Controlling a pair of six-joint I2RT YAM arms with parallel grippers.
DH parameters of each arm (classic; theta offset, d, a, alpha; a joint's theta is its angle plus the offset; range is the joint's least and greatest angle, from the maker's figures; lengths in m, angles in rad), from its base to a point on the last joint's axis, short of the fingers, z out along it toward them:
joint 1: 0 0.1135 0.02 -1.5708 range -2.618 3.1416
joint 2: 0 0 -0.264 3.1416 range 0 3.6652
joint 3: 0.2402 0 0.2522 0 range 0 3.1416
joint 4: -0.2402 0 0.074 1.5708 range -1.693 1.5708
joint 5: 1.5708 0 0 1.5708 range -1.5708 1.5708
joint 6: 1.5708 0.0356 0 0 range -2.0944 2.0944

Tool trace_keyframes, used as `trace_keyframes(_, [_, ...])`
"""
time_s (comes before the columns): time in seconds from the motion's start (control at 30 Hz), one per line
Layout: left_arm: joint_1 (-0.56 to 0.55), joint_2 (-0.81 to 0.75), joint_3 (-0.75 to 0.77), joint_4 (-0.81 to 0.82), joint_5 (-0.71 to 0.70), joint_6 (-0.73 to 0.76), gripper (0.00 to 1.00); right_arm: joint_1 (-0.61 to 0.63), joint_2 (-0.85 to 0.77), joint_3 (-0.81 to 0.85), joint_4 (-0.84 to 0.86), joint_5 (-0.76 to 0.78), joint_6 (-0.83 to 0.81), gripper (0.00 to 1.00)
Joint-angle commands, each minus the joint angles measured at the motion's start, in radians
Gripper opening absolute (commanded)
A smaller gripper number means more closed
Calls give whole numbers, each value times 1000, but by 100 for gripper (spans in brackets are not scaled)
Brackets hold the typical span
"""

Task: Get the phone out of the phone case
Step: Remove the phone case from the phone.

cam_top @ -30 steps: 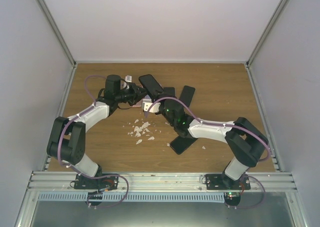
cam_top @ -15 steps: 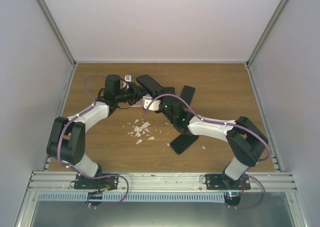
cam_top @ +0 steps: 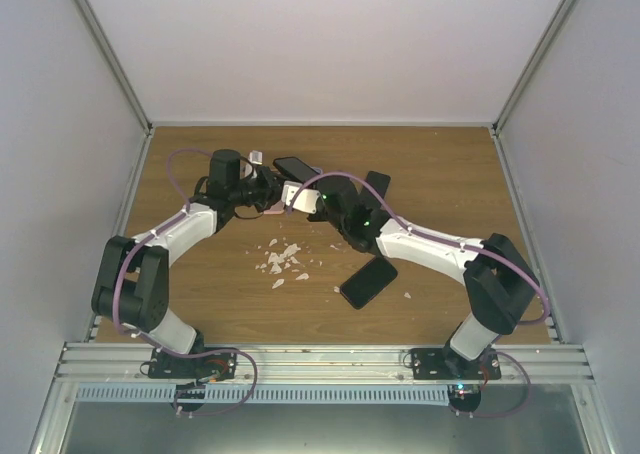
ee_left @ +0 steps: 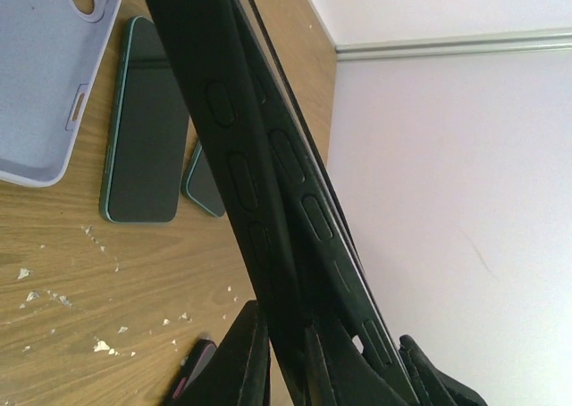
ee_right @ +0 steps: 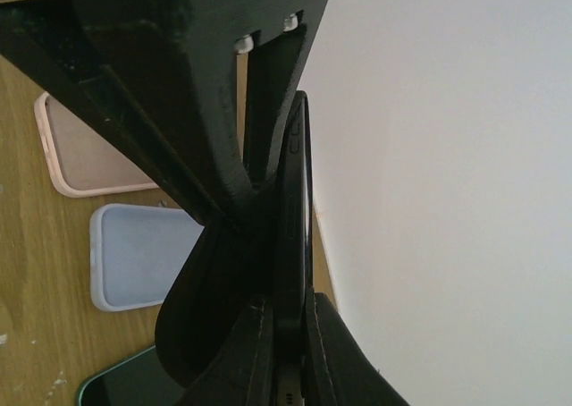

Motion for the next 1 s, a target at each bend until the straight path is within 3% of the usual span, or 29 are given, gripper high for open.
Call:
trace_keyframes(0.0, [18,-12,0,-87,-73,119,0,-33,-90,115,43,15,105,1])
trace_keyframes(0.97, [25,-34,12,-192,-205,281,0,-141,-133,289,-166,-89,272,1])
